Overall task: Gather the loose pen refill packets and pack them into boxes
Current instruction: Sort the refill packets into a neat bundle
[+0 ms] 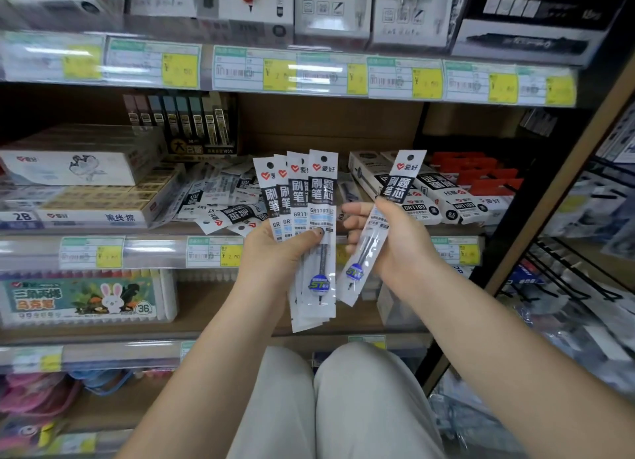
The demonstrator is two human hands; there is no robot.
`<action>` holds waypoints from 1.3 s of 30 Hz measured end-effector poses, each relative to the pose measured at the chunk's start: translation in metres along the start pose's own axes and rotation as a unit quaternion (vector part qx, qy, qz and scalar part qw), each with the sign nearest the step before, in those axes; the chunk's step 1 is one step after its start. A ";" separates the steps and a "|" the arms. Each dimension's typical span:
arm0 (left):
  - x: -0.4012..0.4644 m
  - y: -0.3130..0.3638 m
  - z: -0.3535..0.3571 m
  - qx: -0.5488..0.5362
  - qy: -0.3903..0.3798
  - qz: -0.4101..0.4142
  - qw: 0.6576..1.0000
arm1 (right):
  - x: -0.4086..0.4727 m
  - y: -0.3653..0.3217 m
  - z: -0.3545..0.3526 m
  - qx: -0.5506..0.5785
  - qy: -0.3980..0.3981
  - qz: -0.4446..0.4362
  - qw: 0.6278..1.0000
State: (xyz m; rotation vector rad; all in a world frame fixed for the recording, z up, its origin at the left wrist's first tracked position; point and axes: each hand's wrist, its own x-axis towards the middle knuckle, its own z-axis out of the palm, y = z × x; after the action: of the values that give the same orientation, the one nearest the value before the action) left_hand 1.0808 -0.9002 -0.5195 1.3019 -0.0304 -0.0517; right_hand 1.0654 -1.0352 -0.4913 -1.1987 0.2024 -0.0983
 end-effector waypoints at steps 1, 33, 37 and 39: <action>0.000 0.000 -0.001 0.007 0.010 0.007 1.000 | -0.001 -0.002 -0.003 -0.034 -0.012 -0.012 0.999; -0.012 -0.004 0.012 -0.044 -0.108 -0.036 0.993 | -0.010 0.017 -0.005 -0.074 -0.012 -0.066 0.995; -0.013 -0.004 0.016 -0.043 -0.071 -0.024 0.996 | -0.009 0.025 0.000 -0.035 -0.014 -0.060 0.997; -0.012 -0.002 0.016 -0.047 -0.063 -0.011 0.997 | -0.009 0.029 0.004 -0.016 -0.034 -0.034 0.999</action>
State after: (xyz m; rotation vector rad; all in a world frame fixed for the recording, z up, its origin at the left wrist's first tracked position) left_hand 1.0684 -0.9159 -0.5171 1.2028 -0.1209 -0.1521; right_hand 1.0564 -1.0194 -0.5164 -1.2390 0.1032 -0.1143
